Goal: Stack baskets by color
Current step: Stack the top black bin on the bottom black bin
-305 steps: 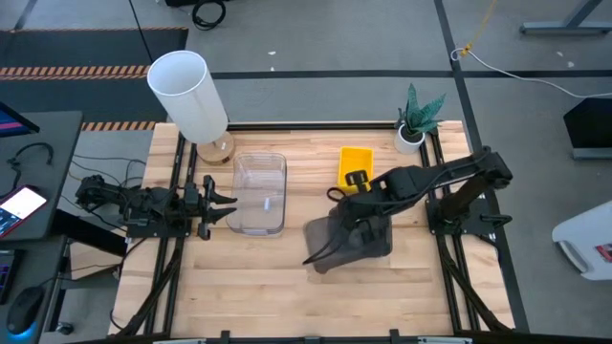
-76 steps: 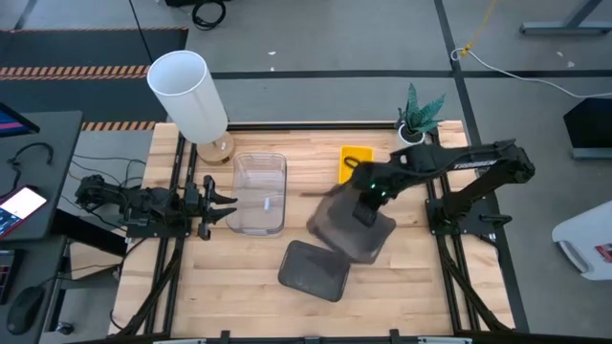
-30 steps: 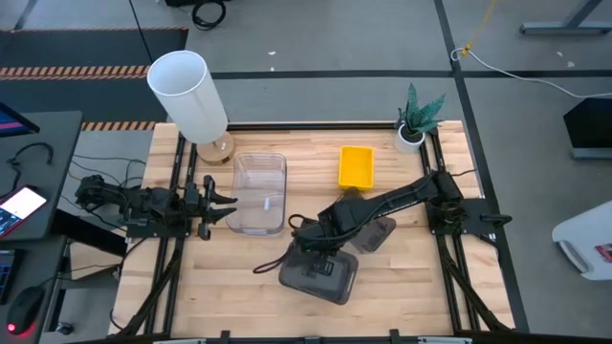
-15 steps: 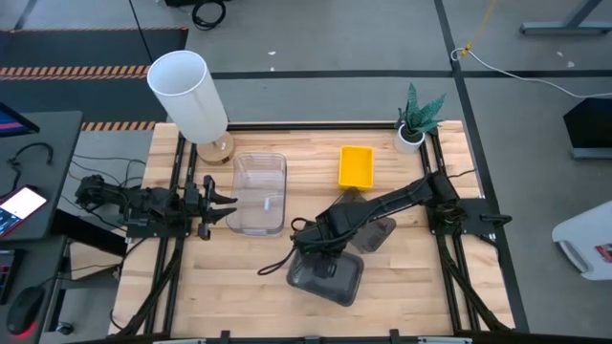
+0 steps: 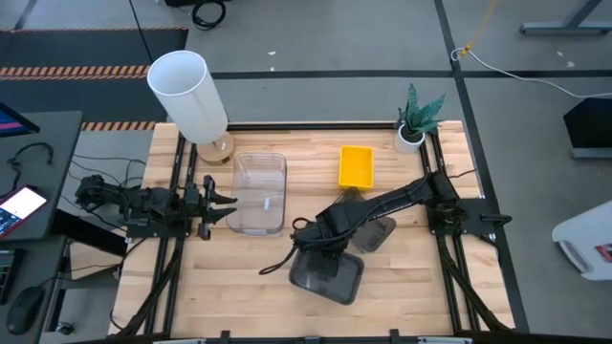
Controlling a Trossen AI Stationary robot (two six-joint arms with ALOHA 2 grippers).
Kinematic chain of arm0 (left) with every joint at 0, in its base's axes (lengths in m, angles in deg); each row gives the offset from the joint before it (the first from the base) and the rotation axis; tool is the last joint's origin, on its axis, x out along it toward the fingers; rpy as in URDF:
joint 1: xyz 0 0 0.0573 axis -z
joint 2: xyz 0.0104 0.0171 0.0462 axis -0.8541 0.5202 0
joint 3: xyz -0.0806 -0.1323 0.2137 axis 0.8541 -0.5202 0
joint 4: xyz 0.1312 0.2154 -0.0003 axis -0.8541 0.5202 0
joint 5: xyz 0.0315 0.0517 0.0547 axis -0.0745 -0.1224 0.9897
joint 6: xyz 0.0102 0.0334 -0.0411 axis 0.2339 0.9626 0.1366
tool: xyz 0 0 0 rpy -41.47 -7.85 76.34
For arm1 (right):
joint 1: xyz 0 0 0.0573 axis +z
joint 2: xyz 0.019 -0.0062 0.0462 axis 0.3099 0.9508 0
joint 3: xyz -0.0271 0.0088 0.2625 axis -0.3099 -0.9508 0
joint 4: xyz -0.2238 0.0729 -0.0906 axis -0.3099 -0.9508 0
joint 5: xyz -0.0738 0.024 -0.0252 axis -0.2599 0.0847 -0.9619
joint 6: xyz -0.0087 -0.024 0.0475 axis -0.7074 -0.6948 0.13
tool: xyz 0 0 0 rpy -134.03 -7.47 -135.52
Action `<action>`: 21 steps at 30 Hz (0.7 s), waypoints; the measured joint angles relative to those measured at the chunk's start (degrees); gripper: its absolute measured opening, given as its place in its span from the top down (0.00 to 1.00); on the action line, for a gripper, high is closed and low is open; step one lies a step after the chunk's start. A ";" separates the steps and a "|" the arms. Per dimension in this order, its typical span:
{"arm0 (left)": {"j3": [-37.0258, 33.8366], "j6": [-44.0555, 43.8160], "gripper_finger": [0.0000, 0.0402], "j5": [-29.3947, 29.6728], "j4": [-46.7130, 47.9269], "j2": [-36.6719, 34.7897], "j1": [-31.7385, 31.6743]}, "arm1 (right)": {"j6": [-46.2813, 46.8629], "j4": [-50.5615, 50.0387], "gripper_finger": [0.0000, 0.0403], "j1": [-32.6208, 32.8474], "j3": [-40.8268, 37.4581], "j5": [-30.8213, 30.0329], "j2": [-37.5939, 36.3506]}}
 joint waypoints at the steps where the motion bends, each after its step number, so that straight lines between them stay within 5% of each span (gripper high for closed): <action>1: 0.02 0.00 0.71 0.00 0.00 0.00 0.00 | 0.11 -0.49 0.80 -0.19 0.11 0.07 0.00; 10: 0.02 0.00 0.71 0.00 0.01 0.00 0.00 | -8.03 -7.60 0.79 -1.32 5.04 -5.56 -0.11; 15: 0.00 0.00 0.71 0.00 0.00 0.00 0.00 | -32.57 -11.71 0.80 -1.88 3.51 -14.12 -0.17; 21: 0.02 0.00 0.71 0.00 0.01 0.00 0.02 | -72.84 -11.47 0.85 -0.81 -0.35 -12.34 -0.17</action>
